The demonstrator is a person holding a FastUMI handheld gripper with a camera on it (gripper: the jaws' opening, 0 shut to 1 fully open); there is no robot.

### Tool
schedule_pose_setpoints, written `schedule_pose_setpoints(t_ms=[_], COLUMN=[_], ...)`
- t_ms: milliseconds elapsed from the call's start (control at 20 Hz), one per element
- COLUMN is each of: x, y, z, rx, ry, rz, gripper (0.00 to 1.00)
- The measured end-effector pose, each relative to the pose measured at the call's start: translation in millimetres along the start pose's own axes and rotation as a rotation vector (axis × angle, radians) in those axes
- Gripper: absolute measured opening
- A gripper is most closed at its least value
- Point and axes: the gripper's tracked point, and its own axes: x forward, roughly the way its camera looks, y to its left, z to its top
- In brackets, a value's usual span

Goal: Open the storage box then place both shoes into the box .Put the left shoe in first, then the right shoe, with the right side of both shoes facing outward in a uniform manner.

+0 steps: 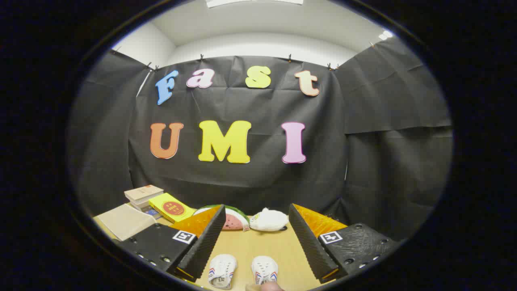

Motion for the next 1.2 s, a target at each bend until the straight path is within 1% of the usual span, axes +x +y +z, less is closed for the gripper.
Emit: schedule_pose_setpoints(t_ms=[200,600,950,1200], x=[9.8,20.8,25.1,21.2], y=[12.4,40.6,62.5,87.1], z=[-5.0,-7.3,-18.5,-25.8], rx=[-0.019,-0.006,0.020,0.076], ry=[0.014,0.026,0.077,0.113], rz=[0.028,0.106,0.166,0.211], gripper=[0.95,0.95,0.95,0.95])
